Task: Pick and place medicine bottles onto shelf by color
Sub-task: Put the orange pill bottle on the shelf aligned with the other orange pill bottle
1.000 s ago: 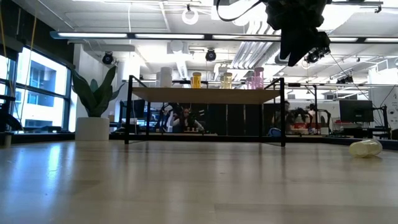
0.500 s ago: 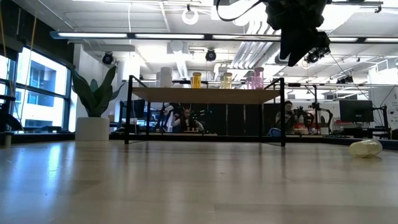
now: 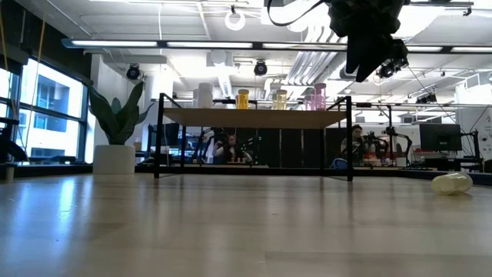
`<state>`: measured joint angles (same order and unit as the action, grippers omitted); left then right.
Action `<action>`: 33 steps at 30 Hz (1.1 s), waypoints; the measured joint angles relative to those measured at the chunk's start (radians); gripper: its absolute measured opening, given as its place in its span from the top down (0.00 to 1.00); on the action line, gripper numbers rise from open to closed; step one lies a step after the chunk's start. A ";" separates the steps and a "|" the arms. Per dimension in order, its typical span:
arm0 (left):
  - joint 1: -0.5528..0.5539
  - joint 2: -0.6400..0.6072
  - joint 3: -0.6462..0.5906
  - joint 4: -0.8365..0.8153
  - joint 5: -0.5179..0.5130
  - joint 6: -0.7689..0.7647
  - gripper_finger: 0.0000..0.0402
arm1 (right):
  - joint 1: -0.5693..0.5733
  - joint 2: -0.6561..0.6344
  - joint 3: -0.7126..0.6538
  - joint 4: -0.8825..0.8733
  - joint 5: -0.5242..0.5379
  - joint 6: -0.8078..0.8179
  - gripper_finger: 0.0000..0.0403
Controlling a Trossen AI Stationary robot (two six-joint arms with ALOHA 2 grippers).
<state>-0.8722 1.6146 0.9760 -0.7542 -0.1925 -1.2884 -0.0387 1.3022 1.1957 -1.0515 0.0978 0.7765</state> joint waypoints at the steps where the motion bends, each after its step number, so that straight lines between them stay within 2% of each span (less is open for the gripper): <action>1: 0.000 0.000 0.000 0.000 0.000 0.000 0.68 | 0.000 0.000 0.000 0.000 0.000 0.000 0.61; 10: 0.012 -0.014 0.000 0.002 -0.002 0.000 0.69 | 0.000 0.000 0.000 0.000 0.000 0.000 0.61; 17: 0.080 -0.076 0.000 0.003 -0.002 0.071 0.69 | 0.000 0.000 0.000 0.000 0.000 0.000 0.61; 26: 0.272 -0.196 0.001 0.004 -0.002 0.257 0.69 | 0.000 0.000 0.000 0.002 -0.001 0.000 0.61; 33: 0.466 -0.286 0.001 0.004 -0.001 0.497 0.69 | 0.000 0.000 0.000 0.003 0.000 0.000 0.61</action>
<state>-0.4058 1.3282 0.9773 -0.7498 -0.1938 -0.7913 -0.0387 1.3022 1.1957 -1.0489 0.0975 0.7765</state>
